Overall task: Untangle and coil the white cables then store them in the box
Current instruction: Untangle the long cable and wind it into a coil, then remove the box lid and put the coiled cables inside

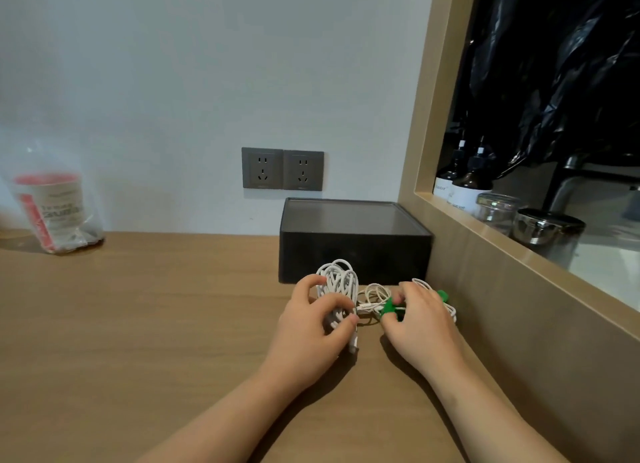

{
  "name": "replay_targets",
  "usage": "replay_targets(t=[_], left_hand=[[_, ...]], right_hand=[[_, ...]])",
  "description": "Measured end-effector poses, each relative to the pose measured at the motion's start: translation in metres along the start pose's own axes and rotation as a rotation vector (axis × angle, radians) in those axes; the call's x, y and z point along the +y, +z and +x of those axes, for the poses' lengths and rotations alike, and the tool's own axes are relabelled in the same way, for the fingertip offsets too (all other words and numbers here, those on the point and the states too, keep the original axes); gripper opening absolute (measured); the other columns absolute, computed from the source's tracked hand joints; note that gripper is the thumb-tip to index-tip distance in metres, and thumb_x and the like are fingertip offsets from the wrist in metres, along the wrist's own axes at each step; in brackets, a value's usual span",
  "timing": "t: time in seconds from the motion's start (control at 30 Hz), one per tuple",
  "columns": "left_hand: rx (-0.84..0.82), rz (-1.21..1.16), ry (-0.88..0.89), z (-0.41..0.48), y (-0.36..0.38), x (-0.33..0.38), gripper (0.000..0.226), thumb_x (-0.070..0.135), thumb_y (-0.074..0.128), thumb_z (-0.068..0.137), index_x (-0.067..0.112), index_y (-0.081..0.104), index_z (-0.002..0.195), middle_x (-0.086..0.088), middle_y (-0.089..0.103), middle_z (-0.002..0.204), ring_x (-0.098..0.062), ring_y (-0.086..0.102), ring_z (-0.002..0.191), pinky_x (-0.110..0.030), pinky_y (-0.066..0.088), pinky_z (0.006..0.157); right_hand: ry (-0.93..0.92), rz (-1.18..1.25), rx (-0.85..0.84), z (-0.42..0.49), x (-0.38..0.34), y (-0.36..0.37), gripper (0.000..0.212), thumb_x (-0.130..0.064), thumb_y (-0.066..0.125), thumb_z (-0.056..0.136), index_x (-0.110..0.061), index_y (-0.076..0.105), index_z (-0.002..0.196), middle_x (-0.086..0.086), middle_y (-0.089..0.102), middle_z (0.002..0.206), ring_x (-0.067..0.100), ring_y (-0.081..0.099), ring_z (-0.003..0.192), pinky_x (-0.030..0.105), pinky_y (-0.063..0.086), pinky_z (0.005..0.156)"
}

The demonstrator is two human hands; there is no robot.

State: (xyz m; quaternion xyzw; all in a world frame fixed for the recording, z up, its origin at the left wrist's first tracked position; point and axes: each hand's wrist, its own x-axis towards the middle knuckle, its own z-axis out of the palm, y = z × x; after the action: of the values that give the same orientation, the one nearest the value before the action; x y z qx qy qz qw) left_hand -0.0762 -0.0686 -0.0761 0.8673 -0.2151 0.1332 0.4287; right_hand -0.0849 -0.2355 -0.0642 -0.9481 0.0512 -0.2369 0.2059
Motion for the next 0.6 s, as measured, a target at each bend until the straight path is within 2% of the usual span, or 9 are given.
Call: replay_targets(t=[0.07, 0.13, 0.2, 0.27, 0.33, 0.43, 0.5, 0.6], left_hand=[[-0.005, 0.019, 0.012, 0.001, 0.005, 0.005, 0.024, 0.04, 0.058, 0.089, 0.039, 0.058, 0.113, 0.016, 0.028, 0.142, -0.002, 0.039, 0.121, -0.016, 0.035, 0.094], [-0.016, 0.034, 0.032, 0.003, 0.009, 0.01, 0.037, 0.038, 0.056, 0.091, 0.036, 0.051, 0.127, 0.015, 0.028, 0.146, 0.0, 0.035, 0.127, -0.014, 0.031, 0.097], [-0.04, 0.068, 0.048, 0.004, 0.013, 0.014, 0.042, 0.036, 0.053, 0.093, 0.032, 0.044, 0.133, 0.015, 0.027, 0.149, 0.0, 0.031, 0.132, -0.015, 0.027, 0.1], [-0.057, 0.117, 0.051, 0.006, 0.016, 0.017, 0.04, 0.037, 0.051, 0.094, 0.031, 0.044, 0.133, 0.015, 0.027, 0.151, -0.003, 0.03, 0.135, -0.019, 0.027, 0.104], [-0.058, 0.172, 0.029, 0.01, 0.019, 0.019, 0.038, 0.039, 0.049, 0.094, 0.034, 0.044, 0.132, 0.015, 0.026, 0.152, -0.007, 0.029, 0.136, -0.029, 0.027, 0.109], [-0.084, 0.202, -0.004, 0.015, 0.019, 0.018, 0.038, 0.04, 0.046, 0.095, 0.039, 0.042, 0.133, 0.018, 0.024, 0.152, -0.008, 0.021, 0.14, -0.039, 0.023, 0.112], [-0.095, 0.17, 0.012, 0.015, 0.019, 0.016, 0.038, 0.039, 0.046, 0.096, 0.04, 0.042, 0.134, 0.018, 0.027, 0.151, -0.007, 0.019, 0.14, -0.038, 0.022, 0.112], [0.019, 0.061, 0.048, 0.014, 0.015, 0.009, 0.036, 0.029, 0.051, 0.095, 0.033, 0.048, 0.131, 0.017, 0.039, 0.14, -0.005, 0.029, 0.134, -0.025, 0.025, 0.107]], right_hand=[[0.003, -0.034, 0.01, -0.001, 0.005, 0.0, 0.012, -0.022, 0.053, 0.09, -0.023, 0.051, 0.101, -0.007, 0.051, 0.104, 0.012, 0.045, 0.104, 0.023, 0.037, 0.076], [0.024, -0.077, 0.045, -0.001, 0.008, 0.0, 0.023, -0.028, 0.052, 0.093, -0.02, 0.054, 0.113, -0.005, 0.054, 0.117, 0.015, 0.044, 0.115, 0.026, 0.039, 0.087], [0.06, -0.114, 0.068, -0.001, 0.009, 0.001, 0.029, -0.034, 0.049, 0.094, -0.022, 0.053, 0.12, -0.006, 0.056, 0.121, 0.014, 0.043, 0.117, 0.026, 0.041, 0.088], [0.066, -0.147, 0.083, -0.002, 0.01, 0.001, 0.032, -0.035, 0.046, 0.094, -0.025, 0.051, 0.124, -0.007, 0.057, 0.122, 0.014, 0.043, 0.117, 0.027, 0.041, 0.089], [0.053, -0.16, 0.086, -0.003, 0.01, 0.001, 0.032, -0.033, 0.044, 0.094, -0.027, 0.051, 0.125, -0.008, 0.056, 0.123, 0.014, 0.042, 0.117, 0.028, 0.037, 0.094], [0.036, -0.148, 0.09, -0.004, 0.01, 0.001, 0.033, -0.029, 0.044, 0.093, -0.029, 0.05, 0.126, -0.01, 0.054, 0.126, 0.013, 0.04, 0.119, 0.029, 0.032, 0.097], [0.034, -0.132, 0.111, -0.004, 0.01, 0.0, 0.035, -0.028, 0.045, 0.093, -0.029, 0.05, 0.127, -0.01, 0.051, 0.13, 0.013, 0.038, 0.122, 0.03, 0.03, 0.101], [0.03, -0.099, 0.142, -0.005, 0.006, 0.001, 0.033, -0.026, 0.048, 0.091, -0.027, 0.054, 0.123, -0.009, 0.052, 0.129, 0.014, 0.039, 0.122, 0.031, 0.029, 0.101]])
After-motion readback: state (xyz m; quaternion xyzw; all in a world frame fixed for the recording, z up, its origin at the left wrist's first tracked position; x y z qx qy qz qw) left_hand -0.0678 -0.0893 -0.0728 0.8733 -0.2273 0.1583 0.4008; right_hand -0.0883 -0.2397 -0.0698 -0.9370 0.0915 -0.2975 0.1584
